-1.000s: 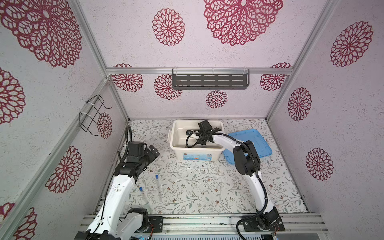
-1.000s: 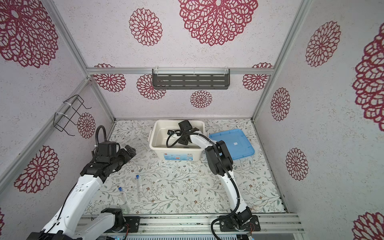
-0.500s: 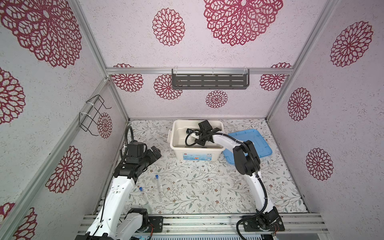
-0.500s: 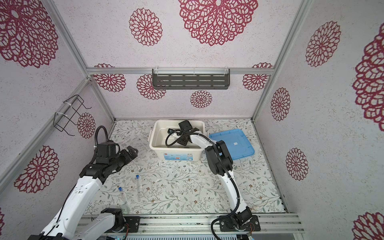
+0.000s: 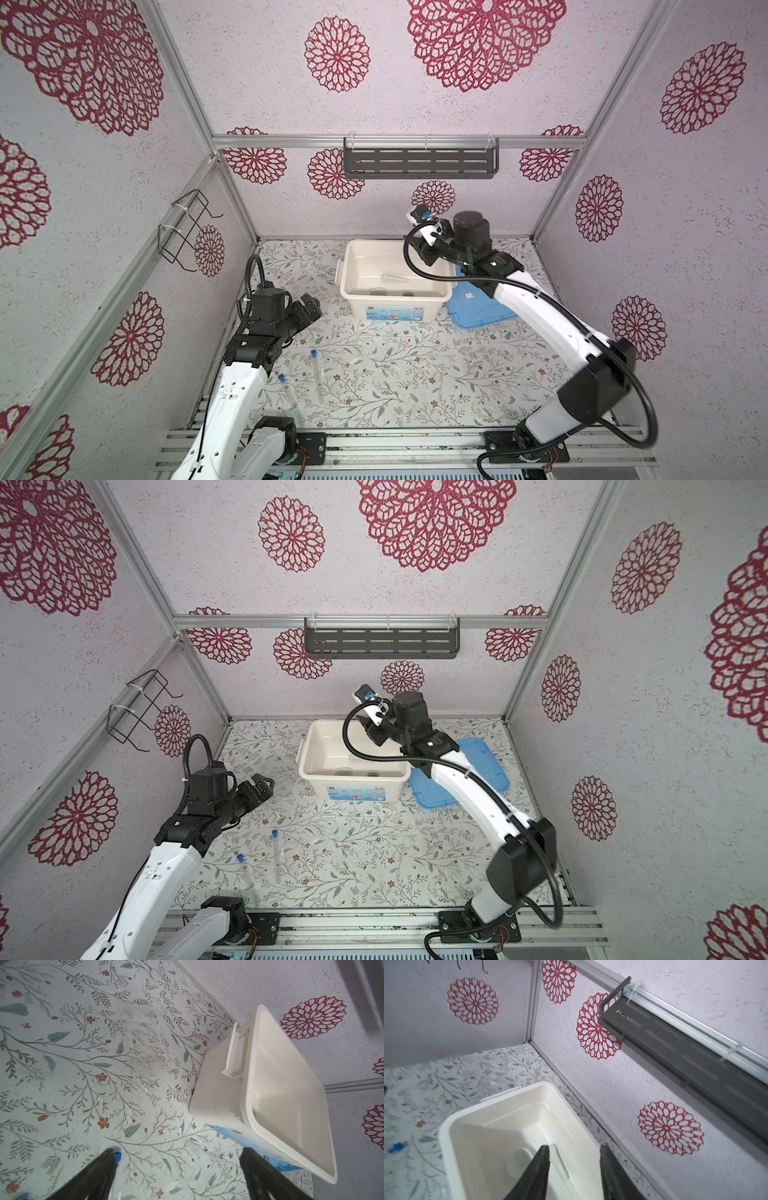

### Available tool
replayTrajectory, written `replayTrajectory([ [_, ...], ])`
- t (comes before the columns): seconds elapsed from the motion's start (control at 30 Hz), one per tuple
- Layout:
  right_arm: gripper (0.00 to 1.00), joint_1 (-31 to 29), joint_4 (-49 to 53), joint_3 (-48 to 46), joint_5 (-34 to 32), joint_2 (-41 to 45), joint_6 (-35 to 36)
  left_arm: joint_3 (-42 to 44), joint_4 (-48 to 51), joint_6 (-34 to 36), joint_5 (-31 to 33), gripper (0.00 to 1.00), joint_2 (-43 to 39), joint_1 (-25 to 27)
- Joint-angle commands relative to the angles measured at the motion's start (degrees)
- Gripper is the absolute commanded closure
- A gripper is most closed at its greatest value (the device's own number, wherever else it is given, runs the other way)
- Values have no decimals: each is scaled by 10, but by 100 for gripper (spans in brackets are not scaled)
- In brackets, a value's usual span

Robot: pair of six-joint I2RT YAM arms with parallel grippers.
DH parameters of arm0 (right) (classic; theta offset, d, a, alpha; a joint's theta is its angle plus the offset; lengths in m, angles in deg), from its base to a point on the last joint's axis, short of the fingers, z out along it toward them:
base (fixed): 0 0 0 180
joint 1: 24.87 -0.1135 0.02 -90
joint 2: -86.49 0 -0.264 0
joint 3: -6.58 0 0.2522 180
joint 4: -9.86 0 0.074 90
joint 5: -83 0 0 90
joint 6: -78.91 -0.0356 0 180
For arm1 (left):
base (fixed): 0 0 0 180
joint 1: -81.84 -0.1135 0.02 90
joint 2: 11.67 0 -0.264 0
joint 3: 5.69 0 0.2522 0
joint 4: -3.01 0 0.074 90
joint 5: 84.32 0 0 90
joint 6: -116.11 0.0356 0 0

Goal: Organize the chemistry lab equipment

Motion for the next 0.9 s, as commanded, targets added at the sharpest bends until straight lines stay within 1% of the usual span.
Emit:
replayTrajectory([
  [0.0, 59, -37, 1, -116, -16, 56, -124, 15, -28, 4, 39, 3, 5, -2],
  [0.07, 59, -71, 29, -173, -19, 98, -149, 17, -34, 4, 54, 3, 9, -4],
  [0.2, 58, -144, 126, -263, -61, 156, -206, 11, -37, -1, 75, 3, 24, -5],
  [0.3, 56, -197, 177, -330, -82, 184, -278, 11, -45, -3, 88, 3, 41, -7],
  [0.37, 53, -227, 189, -369, -85, 199, -327, 3, -41, -6, 90, 3, 51, -10],
  [0.4, 52, -239, 195, -385, -91, 207, -366, -2, -35, -8, 91, 3, 56, -11],
  [0.5, 49, -248, 216, -434, -95, 224, -462, -5, -36, -10, 89, 3, 61, -12],
  [0.6, 48, -248, 237, -468, -97, 221, -538, -4, -43, -6, 83, 3, 63, -13],
  [0.73, 46, -248, 238, -477, -78, 183, -588, -10, -31, -6, 87, 3, 63, -13],
  [0.87, 46, -249, 249, -477, -68, 134, -610, 1, -47, -14, 74, 3, 62, -14],
])
